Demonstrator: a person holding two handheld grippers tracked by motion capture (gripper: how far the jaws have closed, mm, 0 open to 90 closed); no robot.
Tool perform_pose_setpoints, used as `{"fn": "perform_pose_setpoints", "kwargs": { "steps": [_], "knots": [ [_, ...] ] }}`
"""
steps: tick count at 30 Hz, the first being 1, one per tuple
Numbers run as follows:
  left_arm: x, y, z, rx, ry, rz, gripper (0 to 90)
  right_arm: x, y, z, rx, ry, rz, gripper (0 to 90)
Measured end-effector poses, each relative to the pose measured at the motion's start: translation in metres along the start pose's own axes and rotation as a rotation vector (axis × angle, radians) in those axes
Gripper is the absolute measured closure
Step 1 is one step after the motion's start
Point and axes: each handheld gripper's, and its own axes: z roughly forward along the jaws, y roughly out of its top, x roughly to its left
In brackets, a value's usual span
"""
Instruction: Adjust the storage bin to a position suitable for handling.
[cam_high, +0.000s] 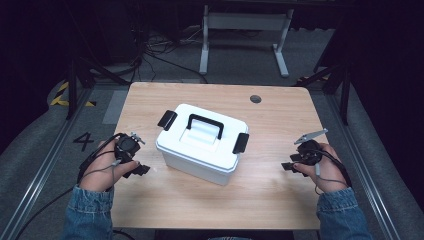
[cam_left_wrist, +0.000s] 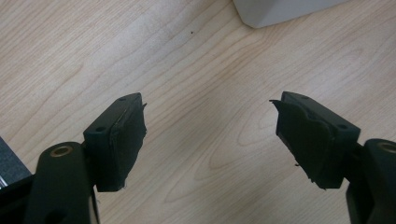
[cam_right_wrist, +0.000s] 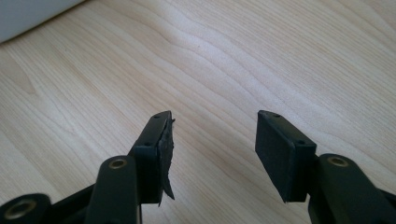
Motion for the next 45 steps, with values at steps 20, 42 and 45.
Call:
{"fn": "perform_pose_setpoints", "kwargs": {
  "steps": [20,42,45],
  "knots": [
    [0.005,0.001,-0.006,-0.021,-0.006,-0.014,23.2,0.023,0.037,-0.019,-0.141,0.075,-0.047,48.1],
    [0.005,-0.002,-0.01,-0.037,-0.009,-0.003,23.0,0.053,0.099,-0.057,-0.173,0.112,-0.145,50.0],
    [0.005,-0.001,-0.01,-0.038,-0.013,-0.006,23.1,0.057,0.107,-0.058,-0.18,0.116,-0.156,50.3]
  ]
}}
